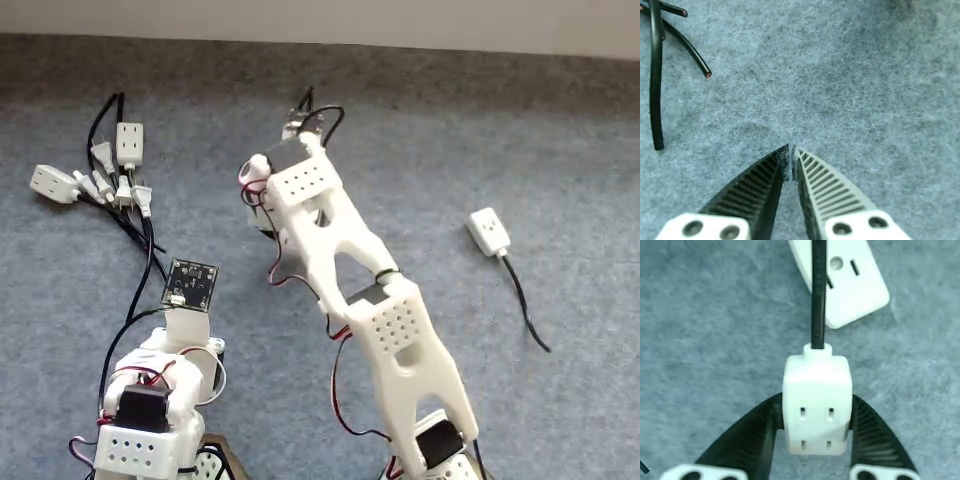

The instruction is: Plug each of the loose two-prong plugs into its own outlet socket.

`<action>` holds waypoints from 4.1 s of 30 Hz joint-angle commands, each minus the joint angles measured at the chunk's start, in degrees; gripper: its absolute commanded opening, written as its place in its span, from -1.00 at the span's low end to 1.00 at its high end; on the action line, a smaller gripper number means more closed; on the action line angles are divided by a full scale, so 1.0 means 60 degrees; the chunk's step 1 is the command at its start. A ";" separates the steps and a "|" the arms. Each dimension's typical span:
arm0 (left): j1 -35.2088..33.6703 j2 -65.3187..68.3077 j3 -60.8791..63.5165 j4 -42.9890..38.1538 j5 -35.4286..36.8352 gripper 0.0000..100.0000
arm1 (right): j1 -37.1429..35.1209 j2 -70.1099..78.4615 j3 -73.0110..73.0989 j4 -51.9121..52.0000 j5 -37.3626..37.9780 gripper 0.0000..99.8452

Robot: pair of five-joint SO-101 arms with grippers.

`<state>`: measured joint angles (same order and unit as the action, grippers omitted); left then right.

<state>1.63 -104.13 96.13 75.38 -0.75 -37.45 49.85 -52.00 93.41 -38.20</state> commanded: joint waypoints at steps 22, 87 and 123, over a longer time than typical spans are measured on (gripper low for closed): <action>-0.2498 0.0007 0.0168 -0.1158 -0.0029 -0.91 | 0.2967 -0.5033 -0.2762 0.1297 0.3282 -0.19; -0.3216 2.1238 -1.6901 -0.2359 0.1875 -0.55 | 0.6176 -1.3810 2.0989 -0.6806 0.6315 -0.19; -0.3700 2.3114 -1.7429 -0.4249 0.2432 -0.55 | 0.6176 -1.3810 2.1018 -0.6806 0.6315 -0.19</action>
<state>-20.44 34.15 -5.58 50.77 13.32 -1.05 -33.05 73.63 54.55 -0.66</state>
